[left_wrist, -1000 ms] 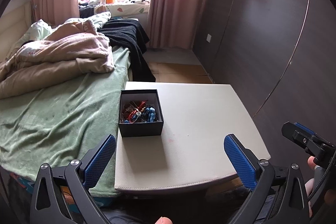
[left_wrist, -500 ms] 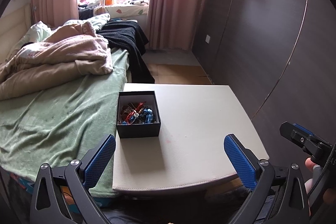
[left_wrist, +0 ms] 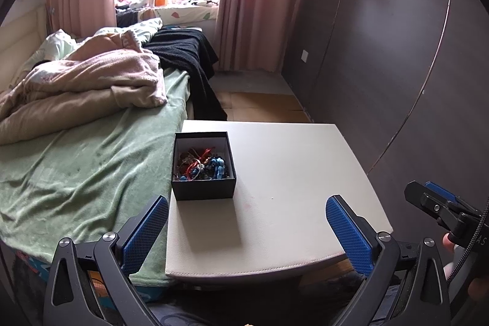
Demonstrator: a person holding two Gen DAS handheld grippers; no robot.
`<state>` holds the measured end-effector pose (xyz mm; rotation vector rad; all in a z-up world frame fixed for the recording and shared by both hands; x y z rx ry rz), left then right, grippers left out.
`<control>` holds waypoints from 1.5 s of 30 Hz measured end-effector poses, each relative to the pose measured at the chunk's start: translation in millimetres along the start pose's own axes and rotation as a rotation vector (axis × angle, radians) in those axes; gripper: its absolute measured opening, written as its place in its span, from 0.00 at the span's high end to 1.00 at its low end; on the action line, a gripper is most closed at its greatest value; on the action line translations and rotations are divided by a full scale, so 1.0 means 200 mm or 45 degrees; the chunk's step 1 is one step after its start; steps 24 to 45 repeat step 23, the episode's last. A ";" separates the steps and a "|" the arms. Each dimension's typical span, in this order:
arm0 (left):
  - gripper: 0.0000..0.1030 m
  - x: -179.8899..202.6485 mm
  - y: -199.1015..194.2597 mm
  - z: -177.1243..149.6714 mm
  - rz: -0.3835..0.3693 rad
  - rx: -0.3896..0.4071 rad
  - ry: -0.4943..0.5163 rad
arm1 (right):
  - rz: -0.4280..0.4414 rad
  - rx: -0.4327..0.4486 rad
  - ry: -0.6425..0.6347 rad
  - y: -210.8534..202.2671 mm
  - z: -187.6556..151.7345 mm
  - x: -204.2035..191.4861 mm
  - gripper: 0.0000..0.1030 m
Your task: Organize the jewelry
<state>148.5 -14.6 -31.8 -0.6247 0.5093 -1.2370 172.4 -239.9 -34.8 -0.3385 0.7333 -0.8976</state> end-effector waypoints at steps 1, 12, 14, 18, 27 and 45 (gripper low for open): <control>0.00 0.00 0.00 0.00 0.003 0.002 0.002 | -0.001 -0.001 -0.005 0.00 0.00 0.00 0.00; 0.00 -0.02 -0.01 0.01 0.009 0.012 -0.009 | -0.028 -0.013 -0.031 0.02 -0.01 -0.04 0.00; 0.00 -0.01 -0.01 0.01 0.000 0.011 -0.018 | -0.033 -0.014 -0.027 0.02 -0.01 -0.04 0.00; 0.00 0.03 0.00 0.00 0.009 0.013 0.004 | -0.064 -0.012 -0.035 0.02 -0.02 -0.03 0.00; 0.00 0.03 0.01 0.00 0.039 0.018 0.014 | -0.074 -0.015 -0.046 0.02 -0.02 -0.03 0.00; 0.00 0.03 0.01 0.00 0.039 0.018 0.014 | -0.074 -0.015 -0.046 0.02 -0.02 -0.03 0.00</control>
Point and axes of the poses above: each gripper's, at about its wrist camera, not at the fingertips, and y roughly the way its jaws point, x to its right, z to its top, the point moved 4 cm from there along y, roughly the way its jaws point, and after that the axes turned 13 degrees about z, right-handed, at the moved point
